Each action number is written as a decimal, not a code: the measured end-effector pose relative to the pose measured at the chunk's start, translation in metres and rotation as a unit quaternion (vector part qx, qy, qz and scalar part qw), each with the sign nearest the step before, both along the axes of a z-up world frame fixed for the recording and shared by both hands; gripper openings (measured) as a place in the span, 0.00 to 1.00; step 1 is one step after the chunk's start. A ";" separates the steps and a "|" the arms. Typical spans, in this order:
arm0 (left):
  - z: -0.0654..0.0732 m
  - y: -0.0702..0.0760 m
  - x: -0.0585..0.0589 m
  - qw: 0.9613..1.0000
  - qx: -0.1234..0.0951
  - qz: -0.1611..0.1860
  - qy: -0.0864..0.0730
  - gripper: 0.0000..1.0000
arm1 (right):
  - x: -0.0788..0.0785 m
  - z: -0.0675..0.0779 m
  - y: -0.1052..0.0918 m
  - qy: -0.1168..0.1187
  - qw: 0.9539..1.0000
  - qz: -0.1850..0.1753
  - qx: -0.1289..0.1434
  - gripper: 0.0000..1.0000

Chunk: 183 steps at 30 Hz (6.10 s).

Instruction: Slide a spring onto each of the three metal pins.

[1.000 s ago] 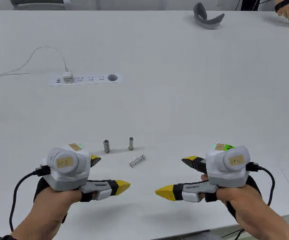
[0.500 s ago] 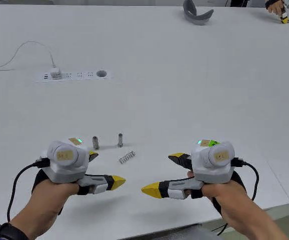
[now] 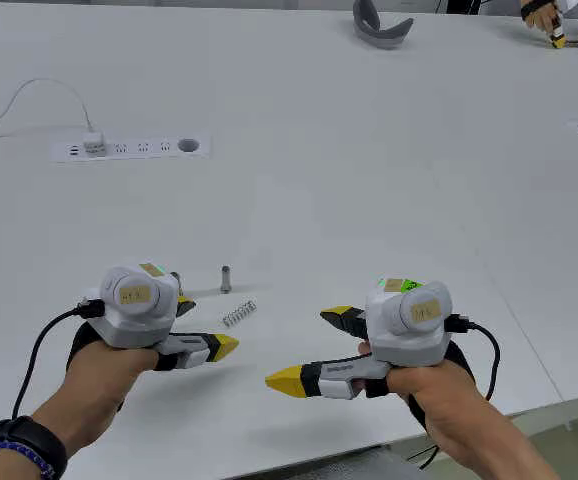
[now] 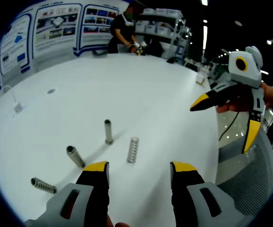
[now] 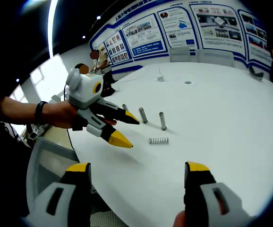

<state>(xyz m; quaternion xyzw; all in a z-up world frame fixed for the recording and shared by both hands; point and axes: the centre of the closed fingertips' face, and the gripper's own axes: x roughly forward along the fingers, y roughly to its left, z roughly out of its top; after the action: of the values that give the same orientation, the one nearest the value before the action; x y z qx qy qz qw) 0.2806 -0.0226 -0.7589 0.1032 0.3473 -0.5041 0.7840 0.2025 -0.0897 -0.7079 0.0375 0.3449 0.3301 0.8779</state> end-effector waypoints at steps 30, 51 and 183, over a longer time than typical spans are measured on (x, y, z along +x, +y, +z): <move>-0.042 -0.028 0.017 0.999 -0.001 0.021 0.024 0.18 | -0.007 -0.006 -0.006 0.021 1.000 0.007 -0.001 0.82; -0.038 -0.006 0.010 0.999 -0.005 0.052 0.015 0.10 | -0.006 -0.012 -0.002 0.026 1.000 0.007 0.005 0.81; 0.082 0.066 -0.064 0.996 -0.070 -0.003 -0.054 0.10 | 0.031 0.043 0.139 0.109 0.952 0.058 0.279 0.12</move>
<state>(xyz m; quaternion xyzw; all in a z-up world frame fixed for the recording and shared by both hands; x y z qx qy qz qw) 0.2170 0.0433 -0.6764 0.0763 0.2686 -0.5235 0.8050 0.2336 0.0493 -0.6651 0.2966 0.3338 0.4575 0.7690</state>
